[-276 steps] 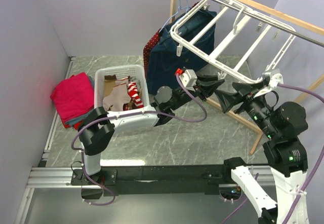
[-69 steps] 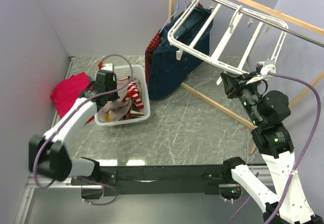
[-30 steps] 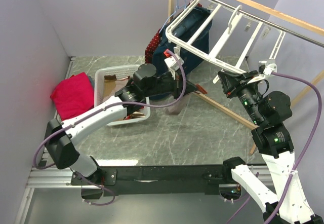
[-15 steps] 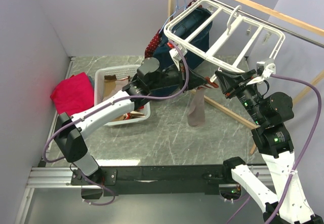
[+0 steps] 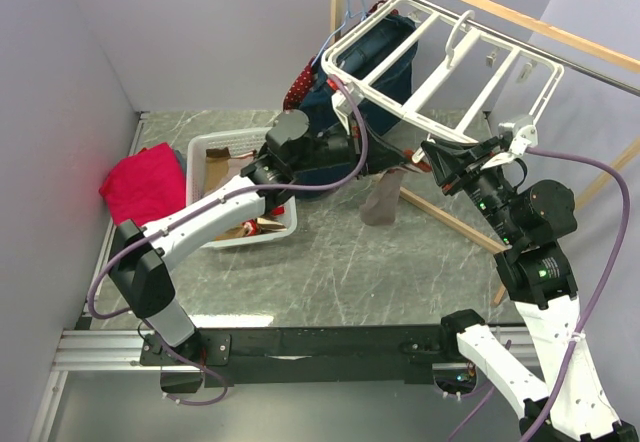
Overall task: Clip the socks to the hanger
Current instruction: Clamp the sock onto the hanger.
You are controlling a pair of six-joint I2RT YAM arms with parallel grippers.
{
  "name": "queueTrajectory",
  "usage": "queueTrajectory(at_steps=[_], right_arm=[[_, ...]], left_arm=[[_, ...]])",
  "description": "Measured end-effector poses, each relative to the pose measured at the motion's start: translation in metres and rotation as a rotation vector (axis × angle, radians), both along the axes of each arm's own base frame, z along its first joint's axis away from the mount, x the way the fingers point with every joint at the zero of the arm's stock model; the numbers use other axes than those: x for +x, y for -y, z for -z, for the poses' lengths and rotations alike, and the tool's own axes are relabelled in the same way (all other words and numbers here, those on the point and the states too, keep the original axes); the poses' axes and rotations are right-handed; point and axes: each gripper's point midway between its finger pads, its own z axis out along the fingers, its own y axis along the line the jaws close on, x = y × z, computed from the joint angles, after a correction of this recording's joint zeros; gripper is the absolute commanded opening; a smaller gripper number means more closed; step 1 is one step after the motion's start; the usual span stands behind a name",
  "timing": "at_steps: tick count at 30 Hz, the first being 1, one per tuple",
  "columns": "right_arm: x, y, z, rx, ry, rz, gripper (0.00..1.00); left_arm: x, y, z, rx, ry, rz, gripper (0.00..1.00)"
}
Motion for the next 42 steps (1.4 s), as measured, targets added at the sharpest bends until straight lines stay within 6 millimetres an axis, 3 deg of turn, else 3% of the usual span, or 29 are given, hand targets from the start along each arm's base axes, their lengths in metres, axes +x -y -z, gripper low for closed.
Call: queueTrajectory(at_steps=[8,17,34,37,42], right_arm=[[-0.002,-0.003,0.001,-0.022,0.012,-0.023,0.13],[-0.003,-0.005,0.001,-0.038,0.021,-0.036,0.15],[-0.003,-0.006,0.003,-0.051,0.025,-0.042,0.16],[-0.003,-0.006,0.003,-0.054,0.027,-0.044,0.24],[-0.005,-0.008,0.004,-0.061,0.026,-0.058,0.53]], left_arm=[[0.003,-0.007,-0.012,-0.046,0.009,0.023,0.01],[0.003,0.000,-0.001,-0.037,-0.020,0.064,0.01],[0.001,-0.004,-0.015,-0.092,-0.018,0.086,0.01],[0.000,-0.004,-0.018,-0.098,-0.021,0.091,0.01],[-0.001,-0.005,-0.019,-0.104,-0.029,0.097,0.03]])
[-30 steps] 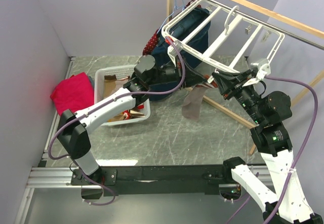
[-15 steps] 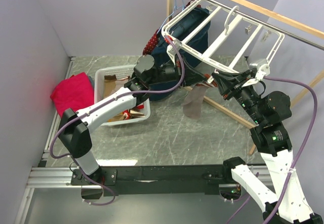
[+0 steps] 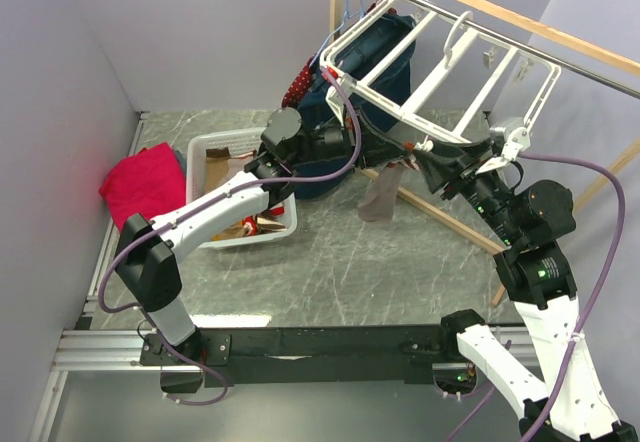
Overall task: Clip the socks to the hanger
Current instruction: Clamp the sock onto the hanger, then open the clamp at the hanger.
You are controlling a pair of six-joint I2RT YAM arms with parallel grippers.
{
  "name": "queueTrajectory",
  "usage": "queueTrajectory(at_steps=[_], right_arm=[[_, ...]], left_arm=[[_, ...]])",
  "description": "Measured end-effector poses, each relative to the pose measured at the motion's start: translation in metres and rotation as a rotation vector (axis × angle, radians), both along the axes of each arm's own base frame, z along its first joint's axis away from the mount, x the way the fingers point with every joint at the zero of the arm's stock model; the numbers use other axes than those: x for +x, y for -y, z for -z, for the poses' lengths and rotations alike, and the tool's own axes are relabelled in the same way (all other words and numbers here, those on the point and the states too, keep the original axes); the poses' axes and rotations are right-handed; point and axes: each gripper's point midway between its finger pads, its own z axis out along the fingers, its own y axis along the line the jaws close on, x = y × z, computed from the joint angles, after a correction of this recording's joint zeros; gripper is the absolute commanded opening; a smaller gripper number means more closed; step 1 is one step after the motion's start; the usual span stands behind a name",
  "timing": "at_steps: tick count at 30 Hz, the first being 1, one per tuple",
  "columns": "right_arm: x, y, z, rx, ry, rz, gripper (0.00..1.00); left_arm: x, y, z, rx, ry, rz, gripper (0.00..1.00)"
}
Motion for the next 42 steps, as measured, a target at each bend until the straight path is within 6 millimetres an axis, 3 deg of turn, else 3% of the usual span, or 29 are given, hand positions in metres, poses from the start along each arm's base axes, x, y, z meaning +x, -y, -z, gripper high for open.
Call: queueTrajectory(at_steps=[5,8,12,18,21,26,29,33,42], right_arm=[[-0.006,-0.004,0.007,-0.014,-0.024,-0.030,0.73],[-0.009,-0.004,0.012,-0.022,-0.043,-0.039,0.82],[-0.015,-0.003,0.021,-0.034,-0.085,-0.042,0.86],[-0.037,0.004,0.028,-0.049,-0.142,-0.037,0.88],[-0.051,0.012,0.022,-0.050,-0.146,-0.015,0.88],[-0.069,0.033,0.008,-0.036,-0.139,0.080,0.88],[-0.072,0.049,0.005,-0.020,-0.148,0.162,0.87],[-0.072,0.065,0.012,-0.002,-0.184,0.256,0.86],[-0.067,0.084,0.027,-0.006,-0.240,0.368,0.86]], left_arm=[[0.002,-0.001,0.000,-0.002,-0.002,-0.007,0.10],[0.003,-0.001,0.000,0.000,-0.002,-0.011,0.23],[0.007,0.000,0.005,0.012,0.005,-0.032,0.46],[0.016,-0.007,0.027,0.086,-0.012,-0.122,0.69],[0.019,-0.018,0.028,0.119,-0.005,-0.187,0.79],[0.018,-0.041,0.012,0.140,0.032,-0.323,0.89],[0.007,-0.044,0.003,0.142,0.066,-0.368,0.92],[-0.017,-0.031,0.006,0.166,0.097,-0.362,0.93],[-0.036,0.001,0.037,0.228,0.095,-0.363,0.95]])
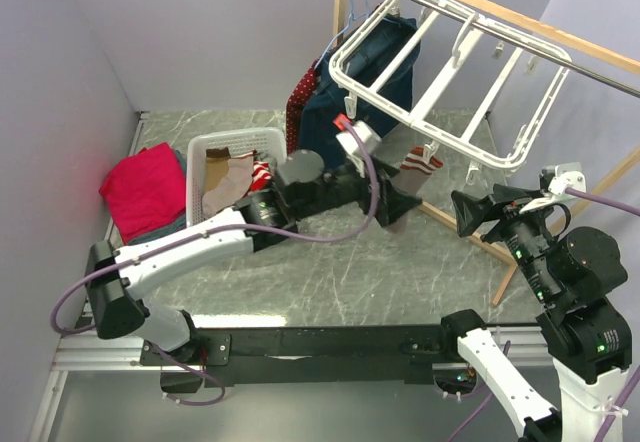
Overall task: Clip the socks to the hanger
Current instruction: Open the clamp at the hanger.
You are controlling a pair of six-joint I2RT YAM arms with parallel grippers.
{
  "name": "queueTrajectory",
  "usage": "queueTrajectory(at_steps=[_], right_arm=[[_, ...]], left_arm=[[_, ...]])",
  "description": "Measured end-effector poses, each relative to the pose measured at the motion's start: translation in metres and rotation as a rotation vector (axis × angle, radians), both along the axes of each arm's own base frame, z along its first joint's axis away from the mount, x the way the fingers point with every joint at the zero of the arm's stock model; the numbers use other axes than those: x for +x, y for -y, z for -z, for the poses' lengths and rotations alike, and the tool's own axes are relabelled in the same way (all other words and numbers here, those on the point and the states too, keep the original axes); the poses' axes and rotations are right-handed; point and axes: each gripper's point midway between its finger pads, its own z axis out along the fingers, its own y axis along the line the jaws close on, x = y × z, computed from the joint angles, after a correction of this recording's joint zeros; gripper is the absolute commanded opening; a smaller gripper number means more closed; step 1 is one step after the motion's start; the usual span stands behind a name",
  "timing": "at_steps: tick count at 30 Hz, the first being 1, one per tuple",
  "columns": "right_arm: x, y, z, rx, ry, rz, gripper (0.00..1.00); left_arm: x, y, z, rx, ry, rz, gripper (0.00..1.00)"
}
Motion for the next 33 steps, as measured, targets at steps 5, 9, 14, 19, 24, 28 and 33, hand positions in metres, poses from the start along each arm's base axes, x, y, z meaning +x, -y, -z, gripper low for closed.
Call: queueTrajectory(at_steps=[5,9,14,19,24,28,33], right_arm=[[0.006,0.005,0.002,0.002,-0.018,0.038,0.85],[0.014,0.002,0.003,0.007,-0.031,0.041,0.85],[0.019,-0.001,-0.001,0.036,-0.048,0.039,0.86],[0.005,-0.004,-0.020,0.098,0.005,0.012,0.88],[-0.018,-0.006,-0.037,0.163,0.079,-0.035,0.88],[-0.031,-0.008,-0.048,0.197,0.130,-0.063,0.89],[-0.034,-0.011,-0.051,0.210,0.148,-0.086,0.89]], left_arm=[[-0.017,0.036,0.020,0.041,0.019,0.030,0.94],[-0.016,0.050,0.032,0.055,0.031,0.018,0.94],[-0.009,0.060,0.027,0.019,0.070,-0.022,0.92],[-0.010,0.079,0.016,-0.046,0.128,-0.052,0.86],[-0.007,0.099,0.018,-0.075,0.176,-0.102,0.77],[0.000,0.113,0.020,-0.085,0.226,-0.149,0.71],[0.005,0.127,0.014,-0.092,0.311,-0.228,0.66]])
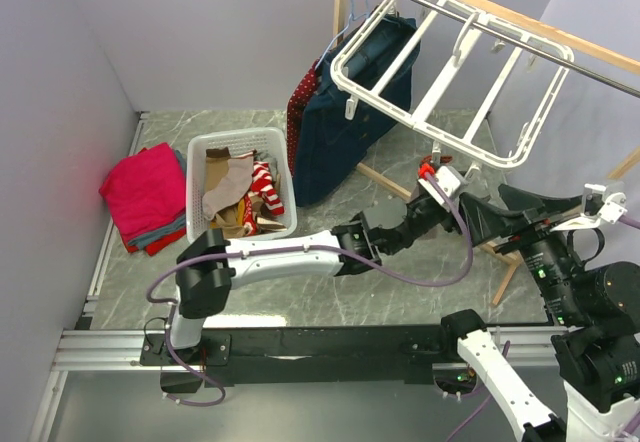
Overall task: Clip the socks to the hanger
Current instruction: Open the clamp at the hanger.
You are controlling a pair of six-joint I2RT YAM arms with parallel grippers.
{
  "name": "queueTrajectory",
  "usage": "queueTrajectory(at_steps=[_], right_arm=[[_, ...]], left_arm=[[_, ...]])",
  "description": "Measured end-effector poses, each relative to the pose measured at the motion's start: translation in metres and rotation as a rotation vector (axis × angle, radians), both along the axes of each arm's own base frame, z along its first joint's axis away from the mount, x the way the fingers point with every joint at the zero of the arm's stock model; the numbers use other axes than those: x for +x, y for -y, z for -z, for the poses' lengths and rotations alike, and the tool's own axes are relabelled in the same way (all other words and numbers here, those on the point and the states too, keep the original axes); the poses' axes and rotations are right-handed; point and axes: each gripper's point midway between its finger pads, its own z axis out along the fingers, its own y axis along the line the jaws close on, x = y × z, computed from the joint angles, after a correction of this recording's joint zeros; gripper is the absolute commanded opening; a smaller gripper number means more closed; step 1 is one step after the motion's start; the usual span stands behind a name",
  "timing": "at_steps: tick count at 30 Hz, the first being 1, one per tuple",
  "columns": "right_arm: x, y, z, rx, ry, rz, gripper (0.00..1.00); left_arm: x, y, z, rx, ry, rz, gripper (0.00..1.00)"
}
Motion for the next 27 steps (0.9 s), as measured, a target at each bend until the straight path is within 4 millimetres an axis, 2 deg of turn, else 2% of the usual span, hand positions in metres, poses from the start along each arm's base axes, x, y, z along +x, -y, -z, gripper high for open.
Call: queueTrajectory(at_steps=[4,6,13,16,19,27], right_arm=[[0.001,-0.002,0.002,0.001,-0.003,-0.008,0.89],[0.000,-0.003,0.003,0.001,0.000,-0.015,0.89],[0.000,-0.004,0.004,0.001,-0.002,-0.020,0.89],[0.000,-0.004,0.003,0.004,0.000,-0.022,0.89],[0.000,-0.004,0.003,0.004,0.000,-0.020,0.89],[0.007,0.004,0.000,-0.009,-0.027,0.033,0.89]], left_arm=[[0.006,0.006,-0.005,-0.021,0.027,-0.082,0.62],[0.012,0.006,-0.007,-0.022,0.039,-0.121,0.56],[0.023,0.002,-0.007,-0.024,0.059,-0.194,0.28],[0.024,0.001,-0.011,-0.039,0.067,-0.200,0.19],[0.023,-0.001,-0.013,-0.060,0.075,-0.200,0.13],[0.017,-0.003,0.009,-0.026,0.098,-0.165,0.11]])
